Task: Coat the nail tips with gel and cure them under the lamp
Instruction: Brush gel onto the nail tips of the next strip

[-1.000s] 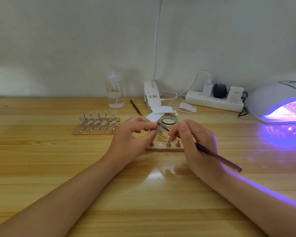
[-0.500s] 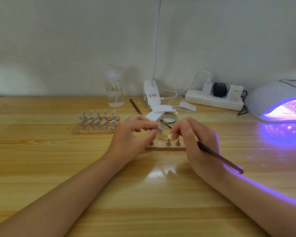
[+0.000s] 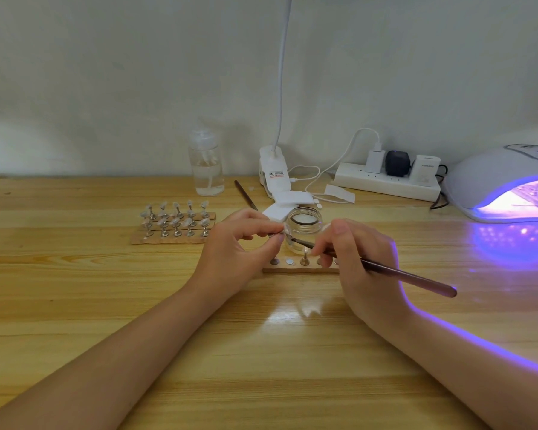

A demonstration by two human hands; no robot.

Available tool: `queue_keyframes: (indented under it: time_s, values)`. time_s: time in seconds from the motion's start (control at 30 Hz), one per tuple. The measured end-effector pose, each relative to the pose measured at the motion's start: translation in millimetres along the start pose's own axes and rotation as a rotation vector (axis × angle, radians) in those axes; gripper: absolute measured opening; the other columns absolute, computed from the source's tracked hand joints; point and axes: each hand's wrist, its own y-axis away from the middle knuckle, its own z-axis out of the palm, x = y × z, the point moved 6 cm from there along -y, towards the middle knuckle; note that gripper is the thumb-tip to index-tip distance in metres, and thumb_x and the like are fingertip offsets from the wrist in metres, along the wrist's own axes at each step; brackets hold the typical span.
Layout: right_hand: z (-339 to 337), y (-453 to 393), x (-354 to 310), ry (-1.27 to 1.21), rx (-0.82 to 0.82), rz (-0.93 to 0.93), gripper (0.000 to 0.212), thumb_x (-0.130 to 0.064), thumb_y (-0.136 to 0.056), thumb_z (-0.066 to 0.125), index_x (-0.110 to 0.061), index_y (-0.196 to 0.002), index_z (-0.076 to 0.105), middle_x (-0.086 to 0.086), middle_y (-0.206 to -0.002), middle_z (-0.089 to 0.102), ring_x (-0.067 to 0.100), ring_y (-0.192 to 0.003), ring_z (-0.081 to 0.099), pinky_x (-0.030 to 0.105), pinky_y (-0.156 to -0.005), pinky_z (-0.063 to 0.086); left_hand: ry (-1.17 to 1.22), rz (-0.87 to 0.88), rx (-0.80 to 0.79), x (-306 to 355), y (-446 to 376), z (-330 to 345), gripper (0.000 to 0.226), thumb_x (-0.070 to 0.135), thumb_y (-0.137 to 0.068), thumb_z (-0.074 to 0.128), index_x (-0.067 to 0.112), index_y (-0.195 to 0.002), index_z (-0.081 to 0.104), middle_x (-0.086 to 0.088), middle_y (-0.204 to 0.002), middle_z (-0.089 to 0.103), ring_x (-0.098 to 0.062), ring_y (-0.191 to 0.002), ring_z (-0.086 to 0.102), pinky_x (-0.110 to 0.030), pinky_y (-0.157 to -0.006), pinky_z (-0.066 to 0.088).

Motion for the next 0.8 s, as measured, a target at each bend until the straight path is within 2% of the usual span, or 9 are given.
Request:
queue_keyframes:
  time_s: [0.17, 0.37, 0.53, 0.63, 0.8]
  values:
    - [1.9, 0.7, 0.6, 0.058, -0.007, -0.003, 0.034, -0.031, -0.091, 0.033, -0.024, -0.066, 0.056, -0.004, -0.057, 0.055, 0.012, -0.060, 0.055, 0.035, -0.063, 0.046, 0.002, 0.010, -0.009, 1.0, 0.5, 0.5, 0.031, 0.002, -0.075, 0.070, 0.032, -0.079, 0.067, 0.007, -0.081, 0.063, 0.002, -0.074, 0.056, -0.009, -0.069, 0.040]
    - [6.9, -0.3, 3.4, 0.080, -0.042, 0.020, 0.032, -0.034, -0.091, 0.034, -0.027, -0.070, 0.056, -0.008, -0.063, 0.058, 0.010, -0.066, 0.057, 0.038, -0.062, 0.050, -0.013, 0.012, -0.014, 0.8, 0.2, 0.8, 0.029, 0.003, -0.075, 0.070, 0.031, -0.079, 0.066, 0.007, -0.081, 0.063, 0.001, -0.073, 0.057, -0.010, -0.070, 0.040]
    - [5.3, 0.0, 2.6, 0.077, -0.038, -0.002, 0.036, -0.031, -0.092, 0.033, -0.024, -0.066, 0.057, -0.004, -0.057, 0.057, 0.010, -0.061, 0.056, 0.034, -0.061, 0.047, -0.006, 0.006, -0.005, -0.9, -0.4, 1.0, 0.031, 0.004, -0.075, 0.070, 0.034, -0.078, 0.066, 0.010, -0.080, 0.063, 0.001, -0.077, 0.056, -0.013, -0.071, 0.041]
    - [3.4, 0.4, 6.4, 0.015, -0.022, 0.058, 0.040, -0.035, -0.091, 0.032, -0.023, -0.062, 0.058, -0.005, -0.054, 0.056, 0.009, -0.058, 0.056, 0.030, -0.062, 0.047, -0.012, 0.011, 0.002, -1.7, -0.9, 0.5, 0.031, 0.005, -0.075, 0.070, 0.035, -0.078, 0.066, 0.011, -0.080, 0.063, 0.000, -0.078, 0.056, -0.012, -0.070, 0.041]
    - [-1.1, 1.0, 8.6, -0.154, 0.049, 0.122, 0.045, -0.036, -0.088, 0.034, -0.017, -0.055, 0.059, 0.008, -0.049, 0.053, 0.014, -0.048, 0.053, 0.029, -0.052, 0.044, -0.009, 0.027, -0.002, -1.0, -0.8, 0.5, 0.029, 0.006, -0.076, 0.070, 0.035, -0.080, 0.066, 0.010, -0.081, 0.063, 0.000, -0.081, 0.057, -0.011, -0.070, 0.042]
